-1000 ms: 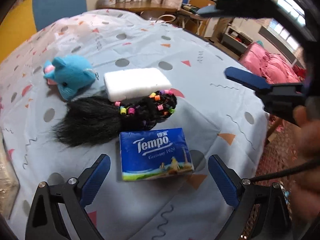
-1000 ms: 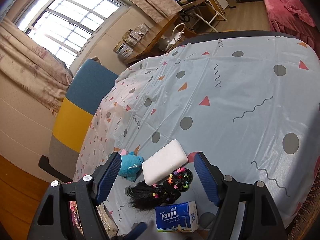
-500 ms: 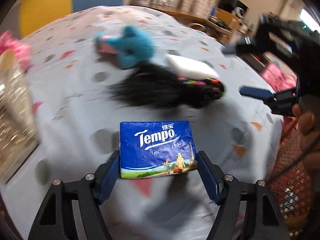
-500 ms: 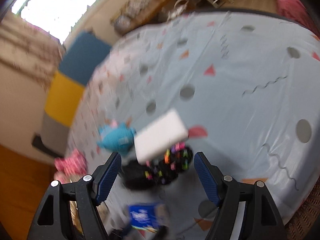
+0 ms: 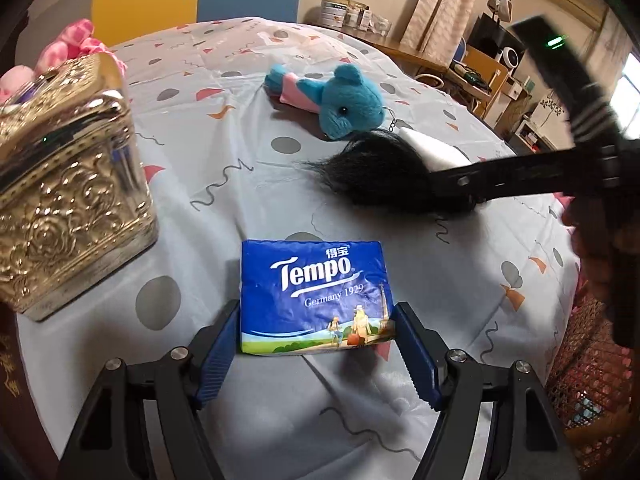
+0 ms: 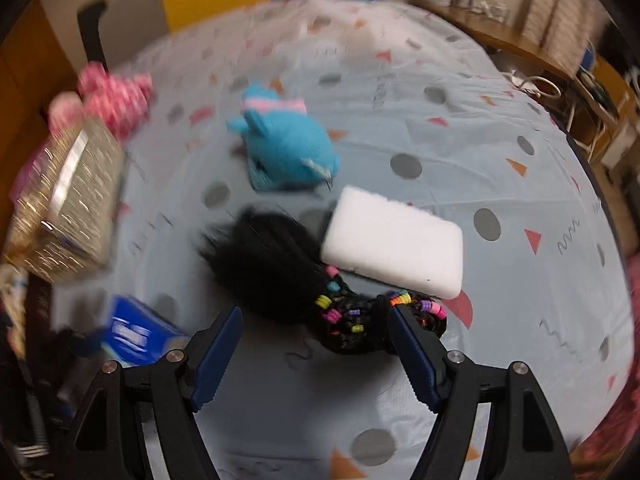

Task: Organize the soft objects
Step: 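Hold the Tempo pack in the left gripper while the right grasps the black hair bundle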

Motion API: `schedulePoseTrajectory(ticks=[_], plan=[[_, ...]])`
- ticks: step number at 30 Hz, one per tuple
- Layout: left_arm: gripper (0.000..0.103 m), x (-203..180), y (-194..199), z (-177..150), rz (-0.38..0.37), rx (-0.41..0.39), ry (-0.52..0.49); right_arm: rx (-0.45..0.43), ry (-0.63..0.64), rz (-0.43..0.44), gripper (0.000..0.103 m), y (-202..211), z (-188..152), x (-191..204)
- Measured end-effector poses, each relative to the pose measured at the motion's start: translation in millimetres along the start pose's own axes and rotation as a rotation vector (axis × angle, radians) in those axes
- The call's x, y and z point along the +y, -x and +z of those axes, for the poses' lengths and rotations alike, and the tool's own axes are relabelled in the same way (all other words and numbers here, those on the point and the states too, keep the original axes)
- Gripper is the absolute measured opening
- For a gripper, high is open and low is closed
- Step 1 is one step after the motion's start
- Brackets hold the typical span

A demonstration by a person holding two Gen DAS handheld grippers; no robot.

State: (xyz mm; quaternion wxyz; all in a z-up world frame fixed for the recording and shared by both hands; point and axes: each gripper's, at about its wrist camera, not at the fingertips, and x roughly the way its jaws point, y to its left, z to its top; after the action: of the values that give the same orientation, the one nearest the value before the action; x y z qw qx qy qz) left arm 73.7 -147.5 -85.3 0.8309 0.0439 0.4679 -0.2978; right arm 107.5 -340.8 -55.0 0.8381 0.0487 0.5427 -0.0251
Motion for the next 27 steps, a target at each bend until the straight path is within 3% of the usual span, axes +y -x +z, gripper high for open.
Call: schedulePoseTrajectory(ticks=[4,7,8,10,11,19,22,27], plan=[[0.075,3.0,3.1,-1.9,-0.007,-0.003,0.008,0.014,0.077,-0.109,0.075,-18.8,4.7,2.4],[0.075,3.5,3.0,-3.1,-0.009,-0.009,0.011,0.029,0.098,-0.071,0.049,-12.2,2.2,10.7],[0.075,3.1,2.9,-3.2,-0.007,-0.009,0.01,0.042,0.093,-0.018,0.048,-8.7,0.4,13.3],[0.075,4.0,2.8,-2.8,-0.009,-0.009,0.013,0.096,0.052,0.17,0.048,-3.8,-4.1,17.1],[0.075,4.0,3.6,-3.5,-0.01,-0.01,0.015,0.099,0.042,0.213,0.047,-1.1,-6.1,18.1],[0.076,3.3,3.7,-4.1,-0.006,-0.011,0.02,0.006,0.056,0.146,0.049,13.1,-3.1,12.4],[0.076,1.3,3.4,-5.0,0.006,-0.011,0.008,0.001,0.096,0.136,0.057,12.0,4.3,19.7],[0.076,-0.7,2.6,-5.3,0.018,-0.009,-0.009,0.01,0.148,0.086,0.057,-12.6,19.5,36.7]])
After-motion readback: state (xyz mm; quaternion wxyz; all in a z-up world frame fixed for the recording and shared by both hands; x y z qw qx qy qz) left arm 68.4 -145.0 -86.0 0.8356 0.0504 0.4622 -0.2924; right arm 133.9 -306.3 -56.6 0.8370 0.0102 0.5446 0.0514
